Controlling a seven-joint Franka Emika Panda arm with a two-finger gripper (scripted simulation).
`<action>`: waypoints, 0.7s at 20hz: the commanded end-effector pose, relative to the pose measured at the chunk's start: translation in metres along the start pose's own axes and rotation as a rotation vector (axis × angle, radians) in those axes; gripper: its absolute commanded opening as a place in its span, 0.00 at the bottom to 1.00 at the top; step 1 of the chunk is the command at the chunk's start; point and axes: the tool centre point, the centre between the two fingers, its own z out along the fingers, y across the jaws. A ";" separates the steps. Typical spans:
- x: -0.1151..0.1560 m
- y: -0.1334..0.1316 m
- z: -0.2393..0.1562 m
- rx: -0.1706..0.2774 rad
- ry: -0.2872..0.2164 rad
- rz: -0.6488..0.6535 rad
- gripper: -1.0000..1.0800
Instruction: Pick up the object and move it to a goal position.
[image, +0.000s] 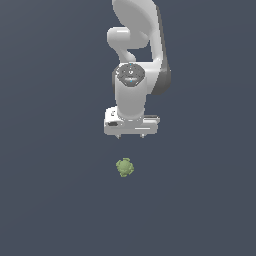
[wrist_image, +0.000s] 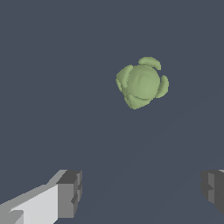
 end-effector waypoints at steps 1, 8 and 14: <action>0.000 0.000 0.000 0.000 0.000 0.000 0.96; 0.008 -0.003 -0.012 0.002 0.028 -0.012 0.96; 0.009 -0.003 -0.012 0.002 0.031 -0.015 0.96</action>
